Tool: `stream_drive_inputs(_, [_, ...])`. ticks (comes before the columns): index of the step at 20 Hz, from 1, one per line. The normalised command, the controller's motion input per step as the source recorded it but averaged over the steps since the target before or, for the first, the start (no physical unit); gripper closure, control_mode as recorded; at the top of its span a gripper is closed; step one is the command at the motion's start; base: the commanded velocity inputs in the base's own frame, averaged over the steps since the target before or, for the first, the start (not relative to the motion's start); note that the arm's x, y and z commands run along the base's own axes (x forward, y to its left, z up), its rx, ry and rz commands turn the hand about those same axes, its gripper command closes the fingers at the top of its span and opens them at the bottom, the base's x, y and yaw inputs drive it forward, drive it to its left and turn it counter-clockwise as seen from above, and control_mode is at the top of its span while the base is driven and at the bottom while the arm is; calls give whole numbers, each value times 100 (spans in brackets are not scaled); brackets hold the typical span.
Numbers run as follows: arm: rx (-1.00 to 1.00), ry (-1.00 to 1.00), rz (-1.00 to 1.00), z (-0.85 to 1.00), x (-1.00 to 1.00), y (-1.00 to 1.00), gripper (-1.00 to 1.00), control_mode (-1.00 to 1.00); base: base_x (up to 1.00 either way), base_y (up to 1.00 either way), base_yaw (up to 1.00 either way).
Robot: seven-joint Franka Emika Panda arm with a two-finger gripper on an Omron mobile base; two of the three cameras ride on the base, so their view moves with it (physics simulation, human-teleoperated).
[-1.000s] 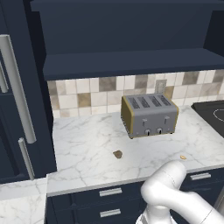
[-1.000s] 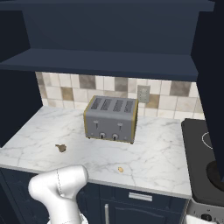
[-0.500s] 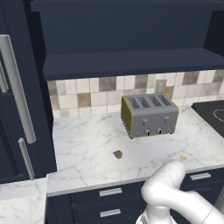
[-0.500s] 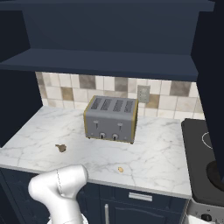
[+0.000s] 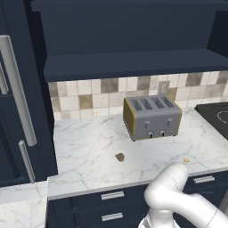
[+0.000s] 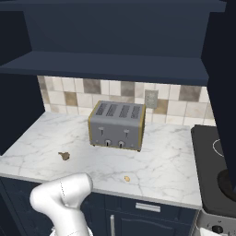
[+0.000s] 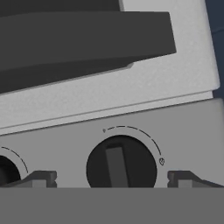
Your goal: Pick the pan from the cabinet and place it on the stove. Then turn on the stove burner for the pan.
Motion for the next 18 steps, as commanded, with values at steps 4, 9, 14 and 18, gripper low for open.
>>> stream_drive_inputs(4, [0,-1,5,0,14,0,-100,-100,0,0,0])
stream_drive_inputs(9, [0,0,6,-6,11,2,-100,-100,0,0,0])
stream_drive_inputs(14, [0,0,9,-27,17,11,100,-100,0,0,0])
stream_drive_inputs(18, [0,0,14,-31,28,26,100,-100,0,0,0])
